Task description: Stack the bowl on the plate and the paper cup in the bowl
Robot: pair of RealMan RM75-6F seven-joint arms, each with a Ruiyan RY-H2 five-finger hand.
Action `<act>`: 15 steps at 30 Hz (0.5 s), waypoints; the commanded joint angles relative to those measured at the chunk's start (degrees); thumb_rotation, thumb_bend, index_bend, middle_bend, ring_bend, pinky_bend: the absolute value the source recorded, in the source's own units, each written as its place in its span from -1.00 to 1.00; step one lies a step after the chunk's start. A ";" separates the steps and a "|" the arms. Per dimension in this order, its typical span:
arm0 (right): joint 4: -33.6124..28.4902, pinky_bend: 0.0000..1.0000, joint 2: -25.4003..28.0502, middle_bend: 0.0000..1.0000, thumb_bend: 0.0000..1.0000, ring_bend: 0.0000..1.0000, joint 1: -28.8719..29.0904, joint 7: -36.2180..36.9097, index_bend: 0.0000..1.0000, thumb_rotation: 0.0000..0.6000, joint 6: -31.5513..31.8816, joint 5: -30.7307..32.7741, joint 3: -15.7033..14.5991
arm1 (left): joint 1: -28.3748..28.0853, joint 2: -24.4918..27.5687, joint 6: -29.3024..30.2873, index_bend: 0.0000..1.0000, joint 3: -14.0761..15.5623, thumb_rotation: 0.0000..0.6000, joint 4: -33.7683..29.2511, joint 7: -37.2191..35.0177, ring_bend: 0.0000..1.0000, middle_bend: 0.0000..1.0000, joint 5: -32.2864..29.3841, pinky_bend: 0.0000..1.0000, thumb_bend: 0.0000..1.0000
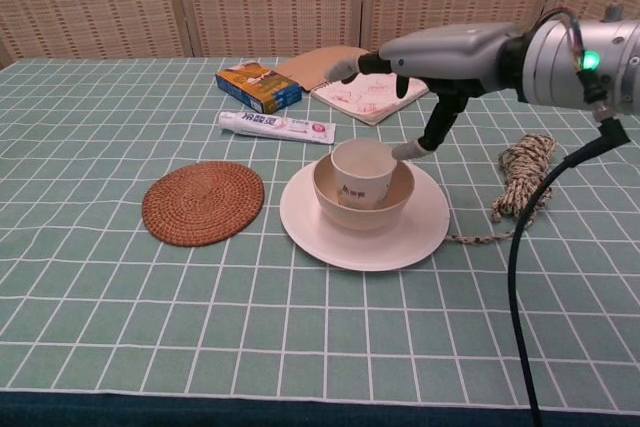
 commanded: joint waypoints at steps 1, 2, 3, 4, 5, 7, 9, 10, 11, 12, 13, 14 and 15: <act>-3.78 -0.53 4.37 -0.80 -0.46 -0.90 -3.60 1.35 -0.96 1.00 4.32 -2.48 -1.29 | -0.06 0.02 -0.03 -0.54 -0.08 1.00 0.09 -0.11 -0.68 -0.73 -0.04 -0.86 -0.41; -4.67 -0.53 5.45 -0.78 -0.46 -0.90 -4.65 1.68 -0.95 1.00 5.61 -3.18 -1.68 | -0.11 0.00 -0.09 -0.54 -0.13 1.00 0.12 -0.10 -0.68 -0.73 -0.12 -0.86 -0.41; -5.77 -0.53 6.85 -0.77 -0.46 -0.90 -6.11 2.12 -0.95 1.00 7.38 -4.33 -2.30 | -0.17 0.00 -0.17 -0.54 -0.18 1.00 0.15 -0.13 -0.68 -0.73 -0.19 -0.86 -0.40; -6.77 -0.53 8.15 -0.75 -0.46 -0.90 -7.70 2.57 -0.93 1.00 9.38 -5.46 -2.92 | -0.27 -0.05 -0.29 -0.54 -0.23 1.00 0.18 -0.14 -0.68 -0.73 -0.22 -0.86 -0.40; -7.22 -0.53 8.75 -0.74 -0.46 -0.90 -8.52 2.79 -0.92 1.00 10.42 -6.07 -3.24 | -0.32 -0.08 -0.37 -0.54 -0.24 1.00 0.20 -0.12 -0.68 -0.73 -0.24 -0.86 -0.41; -8.57 -0.53 10.64 -0.73 -0.46 -0.90 -11.20 3.37 -0.91 1.00 13.60 -7.99 -4.45 | -0.54 -0.20 -0.71 -0.54 -0.27 1.00 0.27 -0.02 -0.68 -0.73 -0.28 -0.86 -0.40; -9.67 -0.53 12.61 -0.72 -0.46 -0.90 -14.06 3.73 -0.91 1.00 16.84 -9.54 -5.73 | -0.83 -0.37 -1.06 -0.54 -0.35 1.00 0.32 0.07 -0.68 -0.73 -0.25 -0.86 -0.40; -10.18 -0.52 13.57 -0.71 -0.46 -0.90 -15.66 3.92 -0.89 1.00 18.72 -10.51 -6.40 | -1.00 -0.49 -1.21 -0.54 -0.43 1.00 0.34 0.07 -0.68 -0.73 -0.26 -0.86 -0.40; -10.50 -0.52 14.25 -0.69 -0.46 -0.90 -16.87 4.10 -0.87 1.00 20.10 -11.25 -6.93 | -1.11 -0.58 -1.33 -0.54 -0.47 1.00 0.39 0.03 -0.68 -0.73 -0.26 -0.86 -0.40; -10.75 -0.52 14.87 -0.69 -0.46 -0.90 -18.10 4.33 -0.86 1.00 21.50 -12.00 -7.45 | -1.23 -0.64 -1.52 -0.54 -0.50 1.00 0.46 0.04 -0.68 -0.73 -0.31 -0.86 -0.40; -10.94 -0.52 15.46 -0.69 -0.46 -0.90 -19.33 4.54 -0.85 1.00 22.87 -12.81 -8.01 | -1.34 -0.70 -1.69 -0.54 -0.52 1.00 0.52 0.09 -0.68 -0.73 -0.38 -0.86 -0.40; -11.13 -0.52 16.08 -0.69 -0.46 -0.90 -20.56 4.80 -0.84 1.00 24.17 -13.63 -8.61 | -1.43 -0.79 -1.83 -0.54 -0.53 1.00 0.59 0.13 -0.68 -0.73 -0.42 -0.86 -0.40; -11.25 -0.52 16.73 -0.69 -0.46 -0.90 -22.24 5.27 -0.83 1.00 26.08 -14.73 -9.30 | -1.59 -0.89 -2.15 -0.54 -0.49 1.00 0.67 0.19 -0.68 -0.73 -0.46 -0.86 -0.40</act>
